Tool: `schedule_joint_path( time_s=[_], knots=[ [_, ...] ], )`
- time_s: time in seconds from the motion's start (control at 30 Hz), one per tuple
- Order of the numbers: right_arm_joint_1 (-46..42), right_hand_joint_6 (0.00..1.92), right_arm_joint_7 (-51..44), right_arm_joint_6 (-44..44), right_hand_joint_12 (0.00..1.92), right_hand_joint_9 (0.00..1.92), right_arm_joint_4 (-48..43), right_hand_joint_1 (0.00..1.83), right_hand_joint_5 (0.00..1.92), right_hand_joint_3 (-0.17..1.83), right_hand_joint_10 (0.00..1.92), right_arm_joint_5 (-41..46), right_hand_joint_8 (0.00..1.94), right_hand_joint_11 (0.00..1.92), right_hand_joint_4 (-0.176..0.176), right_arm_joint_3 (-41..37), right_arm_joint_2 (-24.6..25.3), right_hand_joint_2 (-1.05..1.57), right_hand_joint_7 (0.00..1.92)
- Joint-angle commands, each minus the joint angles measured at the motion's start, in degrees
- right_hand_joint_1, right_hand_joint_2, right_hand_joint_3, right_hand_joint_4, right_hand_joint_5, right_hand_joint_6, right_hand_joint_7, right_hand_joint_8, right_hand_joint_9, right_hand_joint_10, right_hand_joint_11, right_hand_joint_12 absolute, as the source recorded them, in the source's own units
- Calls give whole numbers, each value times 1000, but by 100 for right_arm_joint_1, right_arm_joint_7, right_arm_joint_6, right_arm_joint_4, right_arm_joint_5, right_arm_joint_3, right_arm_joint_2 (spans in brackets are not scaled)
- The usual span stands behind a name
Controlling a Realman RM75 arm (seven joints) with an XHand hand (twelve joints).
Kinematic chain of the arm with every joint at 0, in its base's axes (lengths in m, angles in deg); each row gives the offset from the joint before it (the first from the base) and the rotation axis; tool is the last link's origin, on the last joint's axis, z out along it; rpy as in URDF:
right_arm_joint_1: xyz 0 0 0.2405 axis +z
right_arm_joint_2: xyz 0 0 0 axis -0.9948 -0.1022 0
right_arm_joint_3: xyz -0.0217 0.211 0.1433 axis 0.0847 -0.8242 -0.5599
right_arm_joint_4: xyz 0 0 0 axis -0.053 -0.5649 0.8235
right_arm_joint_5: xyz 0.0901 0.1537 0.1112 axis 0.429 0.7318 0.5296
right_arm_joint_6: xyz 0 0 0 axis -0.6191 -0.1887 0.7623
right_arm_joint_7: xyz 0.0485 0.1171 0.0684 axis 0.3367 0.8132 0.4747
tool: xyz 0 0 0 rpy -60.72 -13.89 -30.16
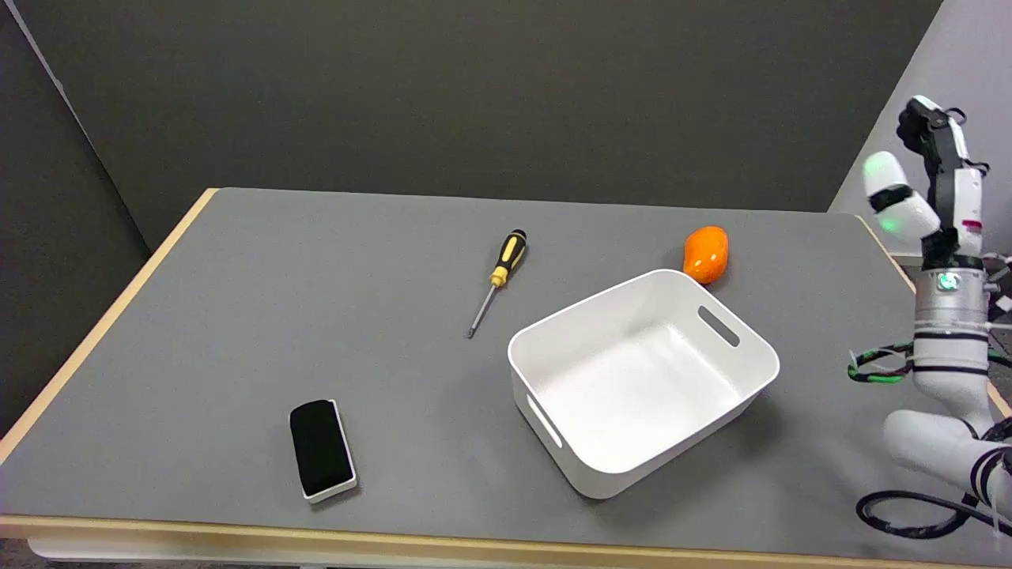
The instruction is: Pick up mango.
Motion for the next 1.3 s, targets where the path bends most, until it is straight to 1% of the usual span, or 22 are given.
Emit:
schedule_joint_path(
  time_s=[0.03,0.1,0.13,0.2,0.33,0.4,0.5,0.63,0.7,0.77,0.8,0.87,0.9,0.97,1.07,1.17,1.3],
  knots=[
    [286,486,-3144,2125,1008,168,-1433,479,214,968,720,-1028,421,-1,-20,-830,-344,617,287],
    [240,483,-3893,2797,1010,163,-1820,475,208,963,723,-856,423,-1,-28,-1032,-344,610,280],
    [221,482,-4207,3033,1019,159,-1951,467,204,958,730,-777,430,-1,-43,-1086,-344,606,277],
    [239,480,-4979,3484,1049,150,-2249,442,195,944,753,-550,452,-1,-87,-1132,-336,597,274],
    [386,480,-6239,4050,1114,173,-2596,391,196,927,803,181,474,-1,-125,-1075,-315,604,301],
    [520,482,-6878,4274,1137,186,-2670,375,200,922,823,493,481,-1,-132,-1015,-288,609,315],
    [813,469,-7642,4617,1252,213,-2654,437,227,792,931,823,469,13,-141,-809,-272,644,372],
    [1134,491,-8377,5102,1297,249,-2596,423,237,811,967,877,513,60,-146,-423,-272,638,403],
    [1221,525,-8553,5342,1310,290,-2585,359,239,900,946,877,558,100,-144,-261,-272,613,413],
    [1271,537,-8530,5638,1333,306,-2580,340,248,899,958,885,565,117,-138,-177,-272,610,426],
    [1287,551,-8512,5807,1357,327,-2577,316,260,898,971,885,574,138,-128,-177,-277,607,445],
    [1381,568,-8485,6492,1385,349,-2552,277,276,896,984,1005,582,163,-114,-226,-285,601,465],
    [1444,573,-8478,6767,1394,355,-2522,259,281,896,986,1172,584,172,-109,-233,-296,599,470],
    [1619,571,-8478,7388,1401,359,-2382,205,283,899,978,2022,568,184,-101,-216,-357,597,464],
    [1701,555,-8522,7745,1391,340,-2343,185,274,900,952,2720,544,179,-103,-136,-514,596,436],
    [1717,538,-8534,7830,1386,318,-2511,177,262,898,937,2779,529,175,-112,122,-775,597,408],
    [1706,522,-8638,7772,1392,295,-2546,180,245,895,942,2789,533,168,-146,331,-975,605,389]
  ],
)
